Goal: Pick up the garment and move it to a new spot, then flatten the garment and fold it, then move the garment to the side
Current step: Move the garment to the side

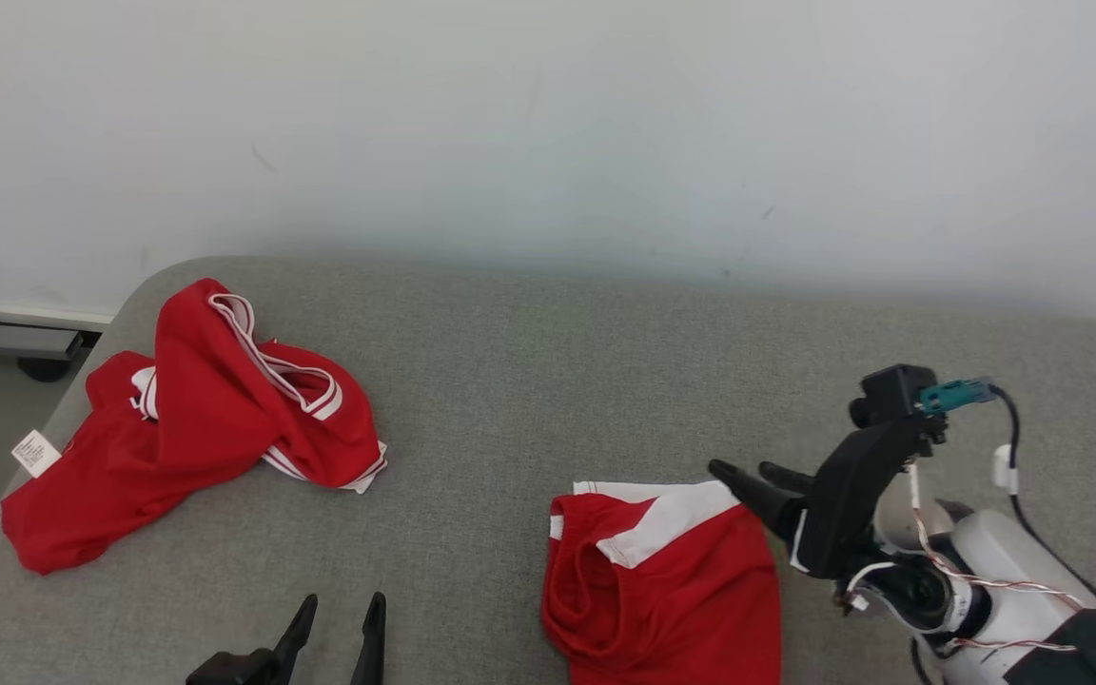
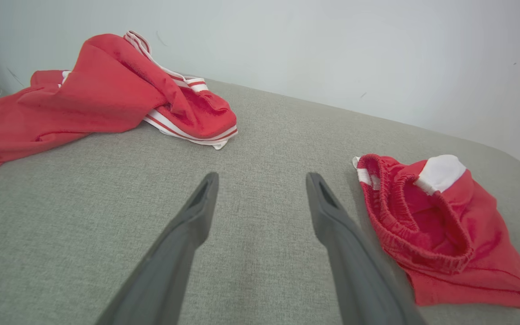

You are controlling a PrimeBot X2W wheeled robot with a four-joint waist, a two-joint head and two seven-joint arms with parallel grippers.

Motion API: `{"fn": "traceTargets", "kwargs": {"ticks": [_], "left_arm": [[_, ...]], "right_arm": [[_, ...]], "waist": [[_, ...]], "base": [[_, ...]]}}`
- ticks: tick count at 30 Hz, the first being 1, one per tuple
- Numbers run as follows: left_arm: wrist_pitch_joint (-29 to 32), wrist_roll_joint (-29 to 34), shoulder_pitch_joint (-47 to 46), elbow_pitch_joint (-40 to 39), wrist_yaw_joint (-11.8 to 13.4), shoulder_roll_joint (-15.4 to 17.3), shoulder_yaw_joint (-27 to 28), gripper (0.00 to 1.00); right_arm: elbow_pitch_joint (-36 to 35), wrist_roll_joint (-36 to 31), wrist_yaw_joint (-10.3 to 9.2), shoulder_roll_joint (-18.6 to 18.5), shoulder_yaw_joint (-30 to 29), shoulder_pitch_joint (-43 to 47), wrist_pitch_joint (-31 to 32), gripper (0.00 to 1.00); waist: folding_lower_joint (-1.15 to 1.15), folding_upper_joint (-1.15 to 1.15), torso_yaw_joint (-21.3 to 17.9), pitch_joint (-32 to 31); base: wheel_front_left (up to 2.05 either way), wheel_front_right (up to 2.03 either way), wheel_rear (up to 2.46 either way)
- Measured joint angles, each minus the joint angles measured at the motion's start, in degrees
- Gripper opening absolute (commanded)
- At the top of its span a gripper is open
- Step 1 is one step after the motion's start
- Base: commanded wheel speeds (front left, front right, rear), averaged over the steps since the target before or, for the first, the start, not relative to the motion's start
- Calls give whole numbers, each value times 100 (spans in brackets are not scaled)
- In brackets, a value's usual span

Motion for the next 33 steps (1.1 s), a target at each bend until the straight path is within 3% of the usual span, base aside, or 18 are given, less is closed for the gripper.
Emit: {"fn": "traceTargets", "kwargs": {"ticks": [5,9,13,33], "left_arm": [[-11,3,36,-142,8,49,26,100],[-34,57,110,-200,11,63,7,100],[-46,92,109,-300,48,71,3,100],[-38,120,-157,-386,-3,-68,-119,100]], "right_arm": [[-109,-250,-86,-497,-89,60,-42,100],[-131,-319,-143,-668,-19,382,44,100],[-97,-449,-175,-675,268,543,260,100],[691,-692,-369,-376,477,280,775,100]], "waist": [[0,0,-156,-25],[0,0,-212,-13],[0,0,-218,21],[1,0,252,394]], "base": [[0,0,0],[0,0,0],[0,0,0],[0,0,0]]}}
